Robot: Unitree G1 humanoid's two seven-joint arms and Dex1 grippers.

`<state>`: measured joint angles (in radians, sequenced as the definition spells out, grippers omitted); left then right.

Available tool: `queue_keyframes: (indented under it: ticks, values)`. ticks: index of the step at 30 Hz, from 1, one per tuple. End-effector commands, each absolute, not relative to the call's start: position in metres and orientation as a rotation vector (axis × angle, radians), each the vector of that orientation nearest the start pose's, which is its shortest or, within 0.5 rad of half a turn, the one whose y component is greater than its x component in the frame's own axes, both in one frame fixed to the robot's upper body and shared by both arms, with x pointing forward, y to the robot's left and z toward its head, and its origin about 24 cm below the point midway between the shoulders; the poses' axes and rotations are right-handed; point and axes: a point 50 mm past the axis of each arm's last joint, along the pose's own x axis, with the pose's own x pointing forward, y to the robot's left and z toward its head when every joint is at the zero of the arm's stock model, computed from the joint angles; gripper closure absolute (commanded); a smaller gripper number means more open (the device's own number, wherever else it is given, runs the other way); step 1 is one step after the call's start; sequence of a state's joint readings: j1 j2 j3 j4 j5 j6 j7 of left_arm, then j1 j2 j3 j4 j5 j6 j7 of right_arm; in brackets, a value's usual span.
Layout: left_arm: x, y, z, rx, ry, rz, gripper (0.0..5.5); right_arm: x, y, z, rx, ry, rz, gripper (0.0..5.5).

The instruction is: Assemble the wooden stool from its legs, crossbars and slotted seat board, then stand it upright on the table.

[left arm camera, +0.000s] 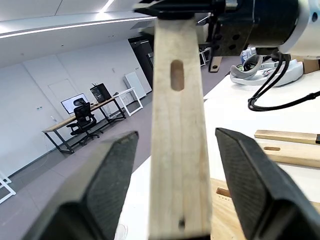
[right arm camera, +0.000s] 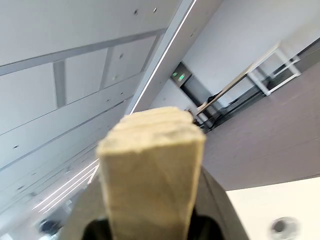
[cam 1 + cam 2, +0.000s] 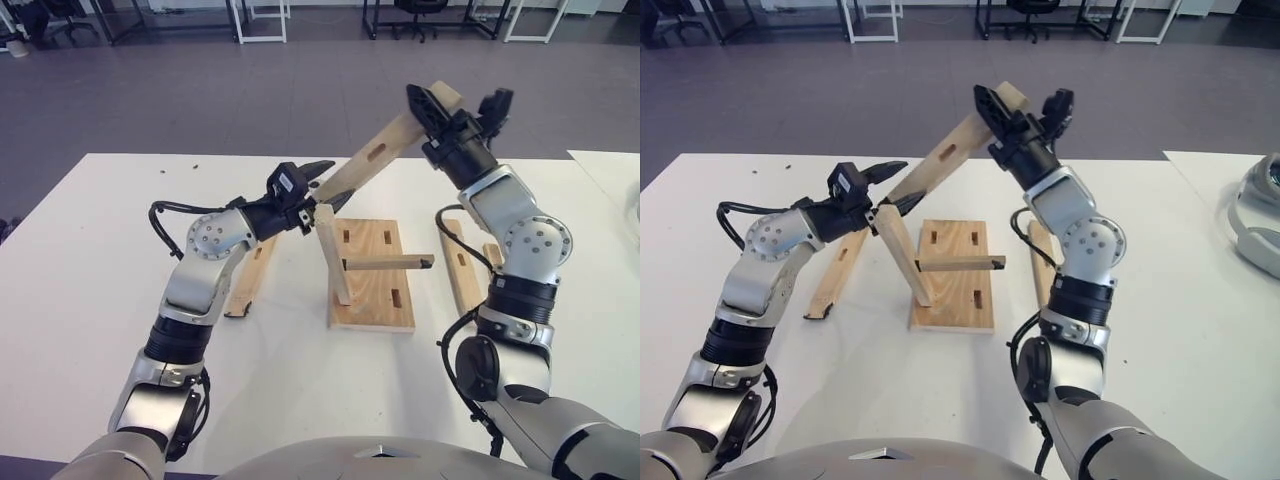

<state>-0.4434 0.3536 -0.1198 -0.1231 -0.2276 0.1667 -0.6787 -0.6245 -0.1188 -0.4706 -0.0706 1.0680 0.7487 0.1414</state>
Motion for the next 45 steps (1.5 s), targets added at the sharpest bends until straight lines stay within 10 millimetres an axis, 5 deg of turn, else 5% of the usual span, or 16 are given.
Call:
queue_keyframes:
  ticks: [1, 10, 24, 27, 34, 45]
  values:
    - [0.301, 0.138, 0.157, 0.239, -0.221, -0.759, 1.86, 0.283, -0.225, 0.181, 0.794, -0.2, 0.315, 4.5]
    - [0.263, 0.148, 0.121, 0.161, -0.076, -0.55, 0.81, 0.204, -0.23, 0.132, 0.817, -0.036, 0.056, 4.5]
    - [0.245, 0.127, 0.121, 0.103, -0.061, -0.499, 0.81, 0.19, -0.226, 0.137, 0.735, 0.05, -0.013, 4.5]
    - [0.243, 0.122, 0.124, 0.087, -0.069, -0.506, 0.81, 0.192, -0.221, 0.127, 0.449, 0.167, -0.107, 4.5]
    - [0.229, 0.092, 0.127, -0.003, -0.052, -0.582, 0.81, 0.2, -0.211, 0.149, 0.186, 0.102, -0.202, 4.44]
    - [0.23, 0.062, 0.141, -0.074, -0.099, -0.677, 0.81, 0.209, -0.19, 0.103, 0.059, 0.374, -0.025, 4.45]
